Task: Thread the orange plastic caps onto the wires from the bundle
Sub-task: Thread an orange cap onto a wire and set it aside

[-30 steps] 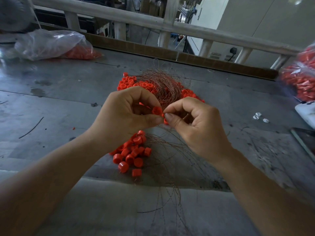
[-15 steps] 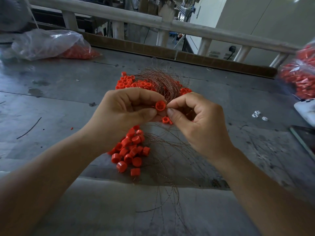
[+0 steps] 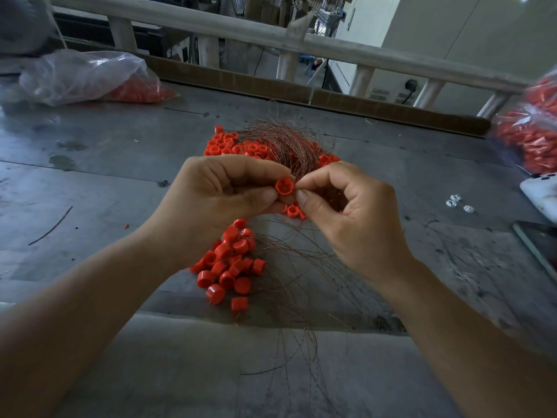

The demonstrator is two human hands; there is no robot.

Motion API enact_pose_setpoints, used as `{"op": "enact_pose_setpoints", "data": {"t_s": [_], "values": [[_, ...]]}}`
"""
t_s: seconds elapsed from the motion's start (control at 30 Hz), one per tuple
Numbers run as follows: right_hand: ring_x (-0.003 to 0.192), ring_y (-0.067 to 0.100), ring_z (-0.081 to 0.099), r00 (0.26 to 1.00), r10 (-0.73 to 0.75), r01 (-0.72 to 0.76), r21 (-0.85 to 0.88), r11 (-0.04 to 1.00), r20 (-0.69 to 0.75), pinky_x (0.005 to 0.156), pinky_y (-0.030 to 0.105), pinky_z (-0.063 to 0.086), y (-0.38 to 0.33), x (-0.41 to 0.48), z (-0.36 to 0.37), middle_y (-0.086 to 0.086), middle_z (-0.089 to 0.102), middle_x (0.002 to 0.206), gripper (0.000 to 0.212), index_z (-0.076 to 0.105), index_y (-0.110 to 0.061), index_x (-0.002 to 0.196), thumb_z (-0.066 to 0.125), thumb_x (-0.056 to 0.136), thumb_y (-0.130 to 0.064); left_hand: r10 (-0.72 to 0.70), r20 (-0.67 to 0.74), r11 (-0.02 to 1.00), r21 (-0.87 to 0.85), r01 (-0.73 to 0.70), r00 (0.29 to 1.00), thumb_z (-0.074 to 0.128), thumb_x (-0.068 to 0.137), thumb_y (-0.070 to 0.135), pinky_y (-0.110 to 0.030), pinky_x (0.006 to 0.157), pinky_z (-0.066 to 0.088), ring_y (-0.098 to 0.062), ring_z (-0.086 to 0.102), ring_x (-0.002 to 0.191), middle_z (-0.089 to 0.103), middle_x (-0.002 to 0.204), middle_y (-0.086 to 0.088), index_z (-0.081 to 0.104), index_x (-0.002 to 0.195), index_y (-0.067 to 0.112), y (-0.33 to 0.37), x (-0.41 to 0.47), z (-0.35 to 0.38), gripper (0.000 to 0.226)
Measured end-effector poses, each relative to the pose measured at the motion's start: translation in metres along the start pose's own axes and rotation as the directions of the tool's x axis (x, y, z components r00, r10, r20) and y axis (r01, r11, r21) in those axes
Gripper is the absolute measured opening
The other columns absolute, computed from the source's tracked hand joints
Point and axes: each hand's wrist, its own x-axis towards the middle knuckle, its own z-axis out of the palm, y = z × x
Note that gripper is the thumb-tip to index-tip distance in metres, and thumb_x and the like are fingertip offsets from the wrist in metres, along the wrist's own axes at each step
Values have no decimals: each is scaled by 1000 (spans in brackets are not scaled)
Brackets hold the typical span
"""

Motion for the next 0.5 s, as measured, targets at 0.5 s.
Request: {"op": "enact_pose_setpoints", "data": {"t_s": [0.5], "values": [[71,3,61,990,102,-119,203,972,94,65,15,48,-5,1,-4,-8,64,78,24,62,-24,82,58,80,-1,-31,-31,997,-72,29,999,62,63,7,-17,68,53,-13,70,79,73,80,-2,74,83,17,1,1,-2,25]]}}
